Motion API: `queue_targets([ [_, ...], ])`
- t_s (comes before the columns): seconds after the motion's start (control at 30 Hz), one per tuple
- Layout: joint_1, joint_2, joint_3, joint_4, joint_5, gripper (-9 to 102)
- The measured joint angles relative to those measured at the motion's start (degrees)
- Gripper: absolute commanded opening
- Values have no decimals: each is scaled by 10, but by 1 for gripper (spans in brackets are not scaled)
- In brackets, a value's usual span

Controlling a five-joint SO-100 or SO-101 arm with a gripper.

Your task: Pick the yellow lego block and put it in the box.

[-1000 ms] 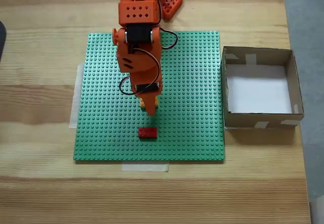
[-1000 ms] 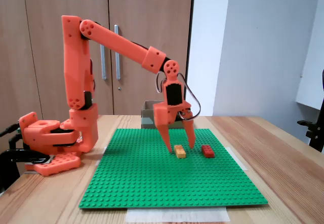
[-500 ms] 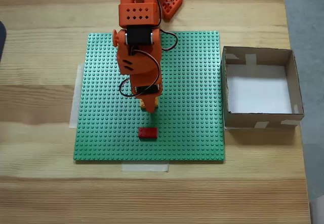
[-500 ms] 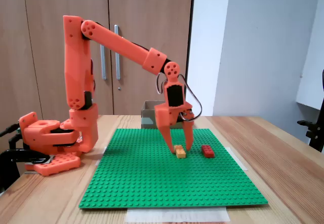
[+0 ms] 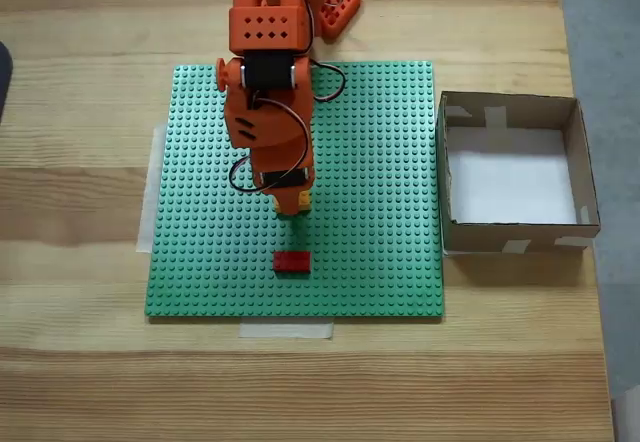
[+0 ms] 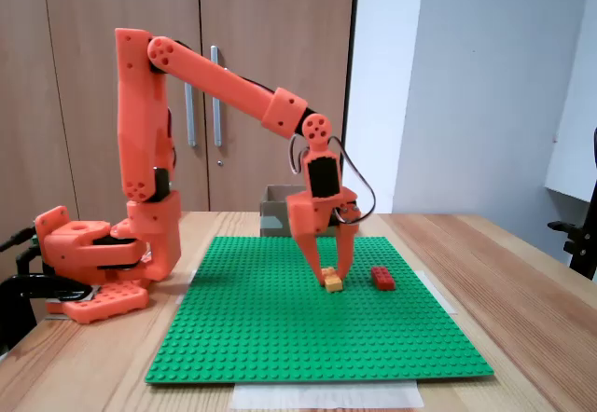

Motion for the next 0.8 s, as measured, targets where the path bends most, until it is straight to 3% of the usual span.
queue_targets([
  [0.27,0,0,0,9,3,2],
  [0.8,-45,6,-163,141,78,2],
])
